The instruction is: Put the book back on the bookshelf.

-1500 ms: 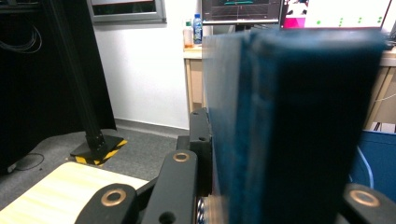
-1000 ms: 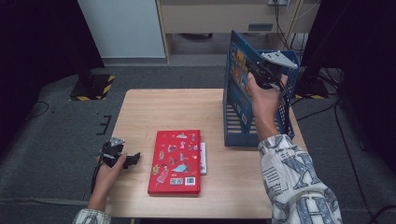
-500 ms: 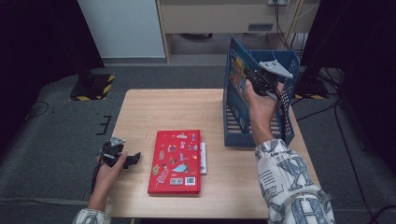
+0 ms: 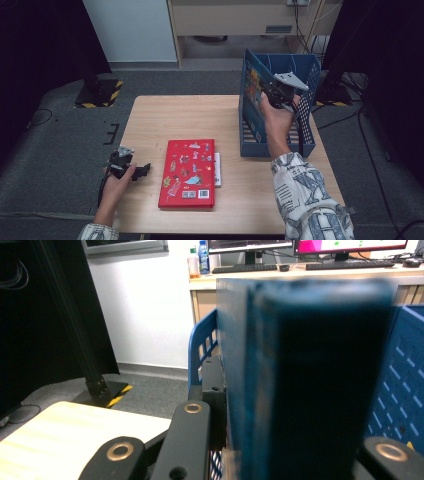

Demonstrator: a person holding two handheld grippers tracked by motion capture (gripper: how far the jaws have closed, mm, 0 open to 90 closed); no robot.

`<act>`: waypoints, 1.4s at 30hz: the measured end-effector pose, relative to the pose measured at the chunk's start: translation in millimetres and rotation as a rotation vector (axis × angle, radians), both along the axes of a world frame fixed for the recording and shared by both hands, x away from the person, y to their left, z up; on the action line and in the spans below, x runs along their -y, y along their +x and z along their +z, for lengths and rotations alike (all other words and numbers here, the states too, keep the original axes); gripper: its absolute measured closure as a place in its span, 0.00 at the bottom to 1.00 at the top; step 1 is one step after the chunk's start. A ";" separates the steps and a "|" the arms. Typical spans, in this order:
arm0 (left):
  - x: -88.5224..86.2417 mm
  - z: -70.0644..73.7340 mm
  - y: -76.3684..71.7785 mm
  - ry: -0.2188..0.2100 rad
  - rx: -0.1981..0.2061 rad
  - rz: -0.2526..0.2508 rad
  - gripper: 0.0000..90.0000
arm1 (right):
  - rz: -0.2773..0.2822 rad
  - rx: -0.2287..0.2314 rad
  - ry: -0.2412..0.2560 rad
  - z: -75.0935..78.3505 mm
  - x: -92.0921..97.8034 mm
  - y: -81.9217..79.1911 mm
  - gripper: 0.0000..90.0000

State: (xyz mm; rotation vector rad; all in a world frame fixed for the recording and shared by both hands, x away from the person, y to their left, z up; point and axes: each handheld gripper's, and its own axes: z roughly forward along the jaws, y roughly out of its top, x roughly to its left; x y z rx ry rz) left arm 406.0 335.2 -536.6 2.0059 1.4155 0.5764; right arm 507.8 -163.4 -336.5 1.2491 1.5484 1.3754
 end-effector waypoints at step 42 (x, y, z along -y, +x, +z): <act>0.5 0.0 0.1 0.001 0.000 -0.001 0.00 | 0.082 -0.180 -0.117 21.8 3.9 -15.6 0.81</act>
